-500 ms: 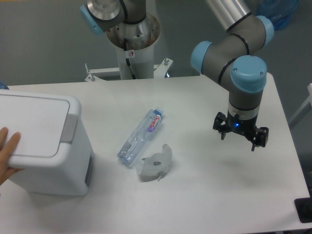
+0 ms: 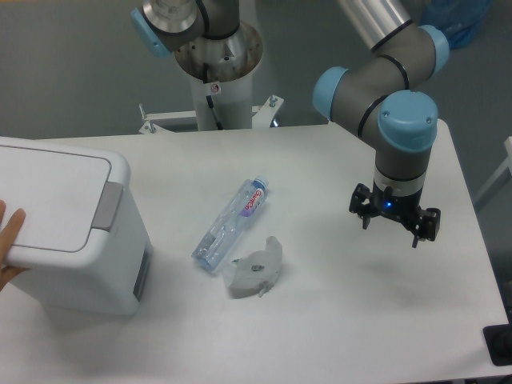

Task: Open the trash can
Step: 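Move the open gripper from its start pose toward the table center, then swing the gripper over to the trash can lid edge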

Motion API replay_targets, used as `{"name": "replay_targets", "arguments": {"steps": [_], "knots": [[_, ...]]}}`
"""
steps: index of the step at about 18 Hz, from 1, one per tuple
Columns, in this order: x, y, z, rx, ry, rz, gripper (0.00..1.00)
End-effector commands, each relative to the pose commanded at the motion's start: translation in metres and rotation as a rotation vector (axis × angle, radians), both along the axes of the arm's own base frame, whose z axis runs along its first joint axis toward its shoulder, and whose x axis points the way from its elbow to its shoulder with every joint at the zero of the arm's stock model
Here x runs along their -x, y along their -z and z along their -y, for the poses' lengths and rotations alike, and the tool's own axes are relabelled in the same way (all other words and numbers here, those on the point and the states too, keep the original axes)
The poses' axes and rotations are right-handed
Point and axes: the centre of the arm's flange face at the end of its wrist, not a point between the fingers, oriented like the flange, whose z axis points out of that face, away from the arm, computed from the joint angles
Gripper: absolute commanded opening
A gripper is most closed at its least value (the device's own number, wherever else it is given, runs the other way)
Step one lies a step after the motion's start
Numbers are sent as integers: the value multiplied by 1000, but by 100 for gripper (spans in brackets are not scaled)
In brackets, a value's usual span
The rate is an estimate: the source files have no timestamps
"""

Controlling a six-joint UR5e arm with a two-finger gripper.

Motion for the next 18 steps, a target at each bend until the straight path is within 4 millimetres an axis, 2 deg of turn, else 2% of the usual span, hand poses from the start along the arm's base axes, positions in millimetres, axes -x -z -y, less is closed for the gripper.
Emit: {"name": "replay_targets", "arguments": {"steps": [4,8,10,14,16,18], "knots": [[-8,15,4,-7,-40,8,100],[-20,15,6,-35,-99,11,100],[-22,12,-1,-72,-155,16,100],[-43,0,-31,-152,-320,40,100],[-61,-24,-50,-237,-301,62,100],[-83,-40,-70,-345,-260,137,100]]}}
